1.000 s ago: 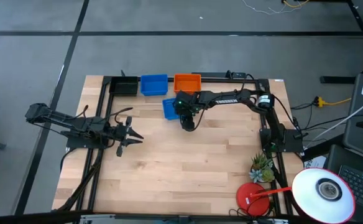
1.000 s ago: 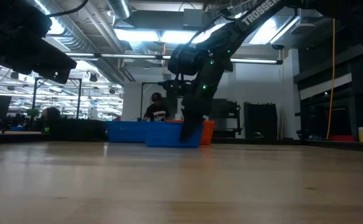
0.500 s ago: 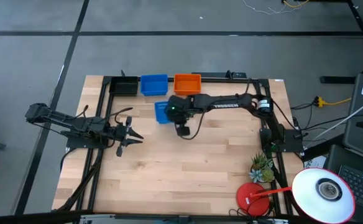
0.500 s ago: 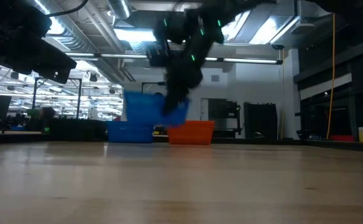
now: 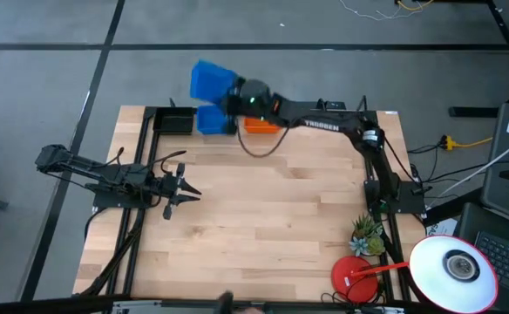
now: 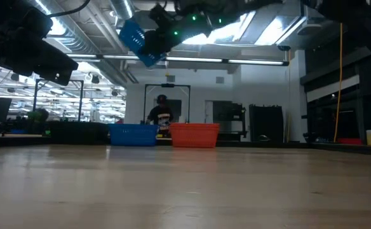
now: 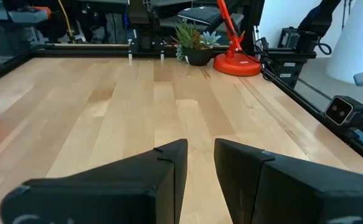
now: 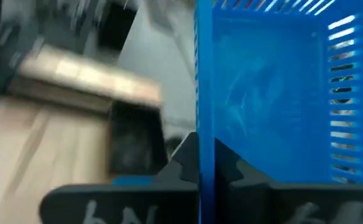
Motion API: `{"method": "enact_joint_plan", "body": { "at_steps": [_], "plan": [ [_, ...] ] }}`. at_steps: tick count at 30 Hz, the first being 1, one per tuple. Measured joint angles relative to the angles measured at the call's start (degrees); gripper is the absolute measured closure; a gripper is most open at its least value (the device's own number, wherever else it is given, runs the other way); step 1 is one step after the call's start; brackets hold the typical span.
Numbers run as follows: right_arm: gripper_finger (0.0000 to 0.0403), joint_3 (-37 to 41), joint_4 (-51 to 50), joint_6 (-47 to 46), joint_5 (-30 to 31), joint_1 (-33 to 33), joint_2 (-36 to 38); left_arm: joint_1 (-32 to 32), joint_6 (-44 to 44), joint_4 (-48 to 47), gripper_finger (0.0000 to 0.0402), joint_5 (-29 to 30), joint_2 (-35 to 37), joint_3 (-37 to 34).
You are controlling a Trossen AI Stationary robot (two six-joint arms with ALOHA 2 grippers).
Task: Stack baskets by color
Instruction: Stack the bottom blue bin on the top blue bin
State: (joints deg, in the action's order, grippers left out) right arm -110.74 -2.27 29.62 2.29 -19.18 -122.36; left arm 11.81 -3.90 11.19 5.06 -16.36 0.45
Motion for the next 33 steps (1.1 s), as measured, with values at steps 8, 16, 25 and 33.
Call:
{"method": "enact_joint_plan", "body": {
  "at_steps": [8, 16, 25, 33],
  "plan": [
    [0.0403, -8.23, 9.84, -6.85, -7.10, -5.45, -5.97, -0.02, 0.00, -0.06, 0.0329, 0.00, 0.00, 0.00],
    [0.0403, -21.01, -9.36, -6.91, -11.39, -5.56, -14.71, -0.01, 0.01, -0.10, 0.0329, 0.18, -0.02, 0.00],
    [0.0403, -13.93, -16.12, -7.82, -11.72, -5.57, -14.46, -0.01, 0.02, -0.12, 0.0329, 0.15, 0.00, 0.00],
    [0.0403, -7.43, -12.04, -9.87, -11.51, -5.55, -14.47, -0.02, 0.02, -0.10, 0.0329, 0.15, -0.02, 0.00]
  ]
}}
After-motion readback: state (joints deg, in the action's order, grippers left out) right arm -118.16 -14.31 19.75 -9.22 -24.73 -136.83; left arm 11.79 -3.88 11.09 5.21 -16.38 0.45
